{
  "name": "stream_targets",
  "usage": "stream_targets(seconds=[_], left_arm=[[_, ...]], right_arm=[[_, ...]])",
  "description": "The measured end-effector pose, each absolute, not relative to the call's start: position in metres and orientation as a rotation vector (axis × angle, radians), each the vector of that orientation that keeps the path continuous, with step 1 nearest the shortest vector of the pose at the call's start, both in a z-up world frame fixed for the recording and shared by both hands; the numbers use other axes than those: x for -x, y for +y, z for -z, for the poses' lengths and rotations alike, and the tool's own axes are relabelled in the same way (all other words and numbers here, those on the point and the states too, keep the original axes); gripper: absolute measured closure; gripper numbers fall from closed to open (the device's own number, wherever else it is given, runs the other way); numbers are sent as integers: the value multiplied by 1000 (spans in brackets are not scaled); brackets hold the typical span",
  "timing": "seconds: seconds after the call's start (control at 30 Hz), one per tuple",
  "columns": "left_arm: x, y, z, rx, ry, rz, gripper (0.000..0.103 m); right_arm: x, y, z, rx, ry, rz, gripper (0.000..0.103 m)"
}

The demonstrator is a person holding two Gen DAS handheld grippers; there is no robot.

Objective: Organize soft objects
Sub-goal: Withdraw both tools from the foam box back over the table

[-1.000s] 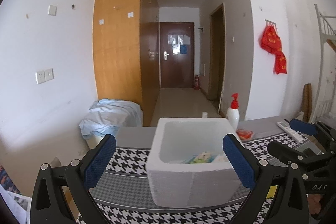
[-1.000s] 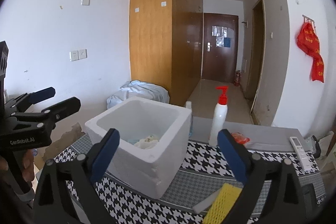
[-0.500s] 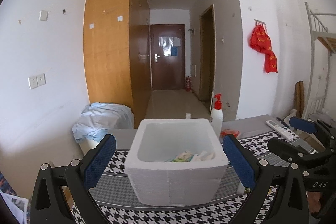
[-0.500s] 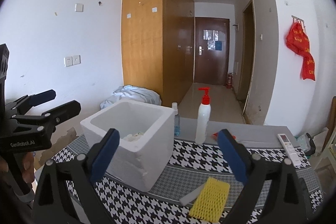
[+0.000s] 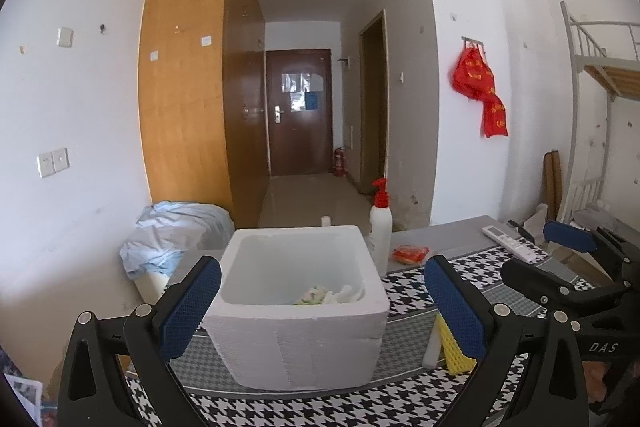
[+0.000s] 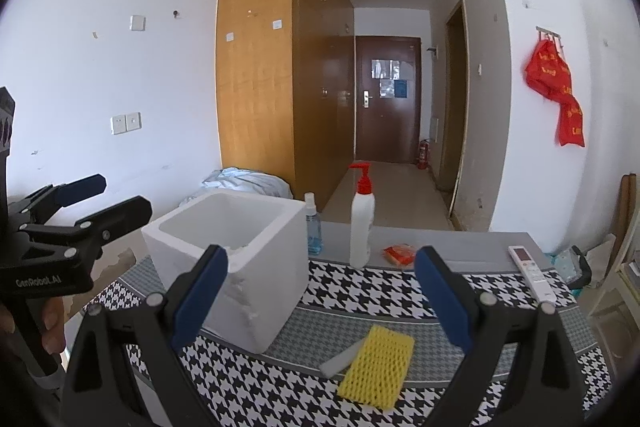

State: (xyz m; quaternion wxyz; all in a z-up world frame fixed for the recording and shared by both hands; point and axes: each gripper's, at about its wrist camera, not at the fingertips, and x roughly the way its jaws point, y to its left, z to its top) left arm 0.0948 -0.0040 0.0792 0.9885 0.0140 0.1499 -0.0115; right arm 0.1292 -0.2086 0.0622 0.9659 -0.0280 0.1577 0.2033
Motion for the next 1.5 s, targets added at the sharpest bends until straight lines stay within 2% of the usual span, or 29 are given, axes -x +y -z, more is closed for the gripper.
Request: stream_targets(seconds=[1.5], left_arm=[[-86, -50, -37, -30, 337, 213, 1]], right_arm=[[-110, -258, -20, 26, 387, -262, 6]])
